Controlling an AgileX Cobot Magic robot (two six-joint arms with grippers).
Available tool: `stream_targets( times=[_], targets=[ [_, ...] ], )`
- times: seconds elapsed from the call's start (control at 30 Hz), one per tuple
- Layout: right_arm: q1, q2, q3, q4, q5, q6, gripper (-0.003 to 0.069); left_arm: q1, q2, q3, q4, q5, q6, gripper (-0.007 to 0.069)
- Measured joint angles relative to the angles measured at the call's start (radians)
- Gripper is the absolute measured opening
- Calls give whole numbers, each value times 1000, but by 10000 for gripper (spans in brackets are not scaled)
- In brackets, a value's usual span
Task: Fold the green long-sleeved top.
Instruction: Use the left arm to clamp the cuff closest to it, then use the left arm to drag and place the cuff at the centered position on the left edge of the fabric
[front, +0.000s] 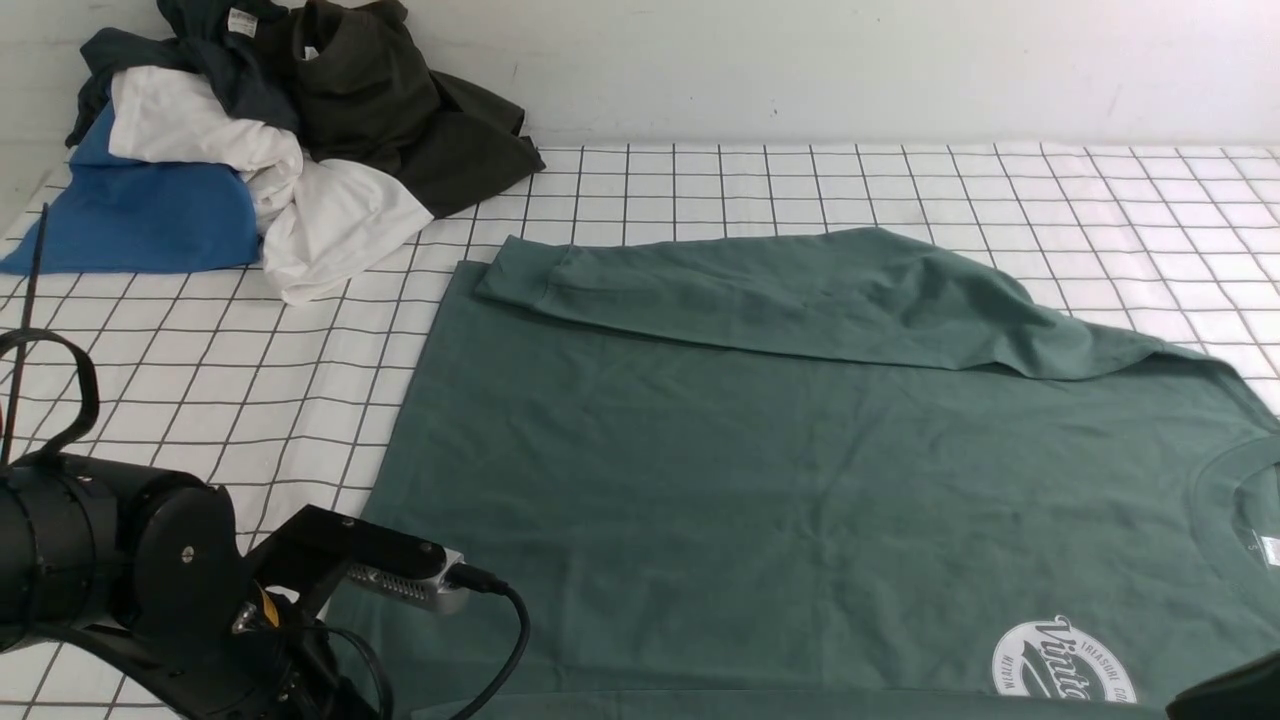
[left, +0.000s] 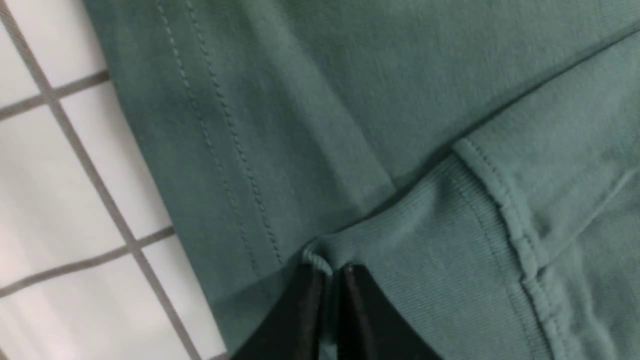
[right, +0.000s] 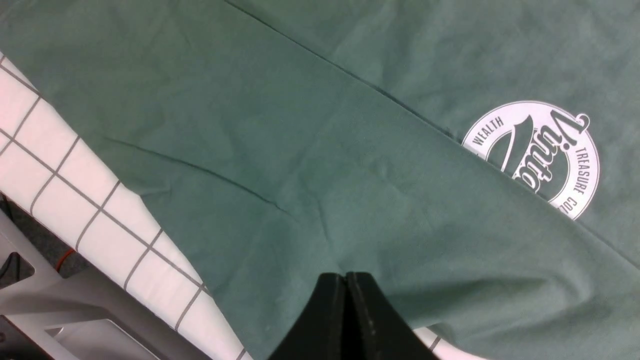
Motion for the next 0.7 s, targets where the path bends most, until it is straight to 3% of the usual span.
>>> stream_targets(
  times=[0.23, 0.37, 0.7],
  targets=[
    [0, 0, 0, 0, -2, 0, -10, -12, -56, -49, 10, 67, 5, 5],
    [0, 0, 0, -14, -35, 1, -10, -50, -127, -181, 25, 149, 16, 5],
    [0, 43, 0, -197, -91, 174, -1, -66, -41, -581, 88, 349, 54, 5]
  ],
)
